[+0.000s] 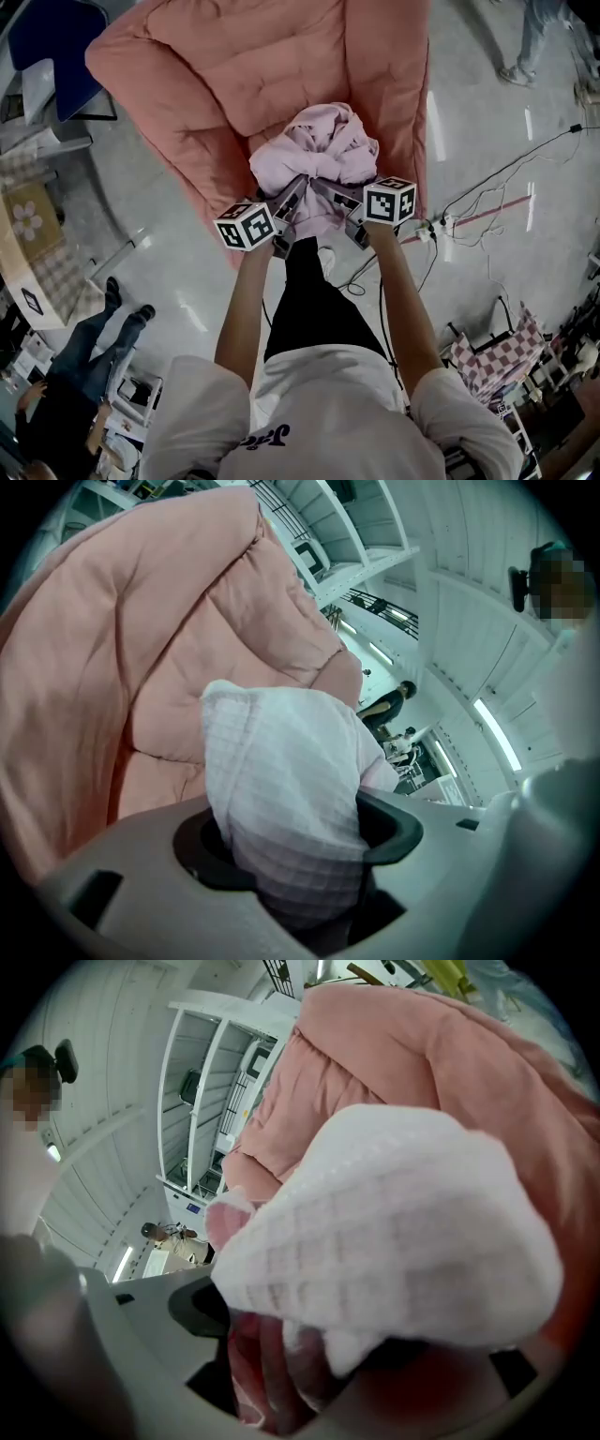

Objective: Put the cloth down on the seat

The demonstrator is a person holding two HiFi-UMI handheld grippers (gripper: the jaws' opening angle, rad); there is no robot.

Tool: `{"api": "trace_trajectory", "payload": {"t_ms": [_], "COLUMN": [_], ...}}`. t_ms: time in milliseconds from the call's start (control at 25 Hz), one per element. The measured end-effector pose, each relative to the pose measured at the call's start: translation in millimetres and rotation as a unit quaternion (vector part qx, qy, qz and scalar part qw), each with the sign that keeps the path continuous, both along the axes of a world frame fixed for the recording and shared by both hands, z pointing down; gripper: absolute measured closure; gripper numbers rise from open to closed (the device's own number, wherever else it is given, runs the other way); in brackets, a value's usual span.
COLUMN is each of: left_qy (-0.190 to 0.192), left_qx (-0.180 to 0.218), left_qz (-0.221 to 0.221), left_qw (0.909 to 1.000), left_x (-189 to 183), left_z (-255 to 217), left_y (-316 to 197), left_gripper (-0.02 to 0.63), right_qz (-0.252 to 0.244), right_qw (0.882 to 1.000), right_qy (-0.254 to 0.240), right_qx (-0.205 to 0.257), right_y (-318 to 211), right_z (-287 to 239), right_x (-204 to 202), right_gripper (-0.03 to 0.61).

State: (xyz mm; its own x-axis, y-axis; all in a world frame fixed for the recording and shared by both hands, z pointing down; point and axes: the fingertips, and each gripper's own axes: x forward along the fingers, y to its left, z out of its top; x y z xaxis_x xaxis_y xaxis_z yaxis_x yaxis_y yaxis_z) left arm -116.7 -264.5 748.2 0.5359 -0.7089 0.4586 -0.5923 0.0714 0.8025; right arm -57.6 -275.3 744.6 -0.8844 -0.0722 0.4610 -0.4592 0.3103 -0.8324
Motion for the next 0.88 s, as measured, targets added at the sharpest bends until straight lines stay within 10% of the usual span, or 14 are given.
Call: {"api": "trace_trajectory", "payload": {"t_ms": [880], "left_qy": [-0.058], "left_qx": [-0.077], "left_qz": [0.009], "left_qw": [0.9953], "left_x": [9.5], "left_z": [155.3], "left_y": [-2.0], "left_gripper": [0.327], "right_qz": [-0.014], "right_qw": [0.997], "right_qy": [0.081], "right_qx": [-0.006], "right_y": [-6.1], "right_z": [156.5], "right_x": [16.9], "right_gripper": [0.241]}}
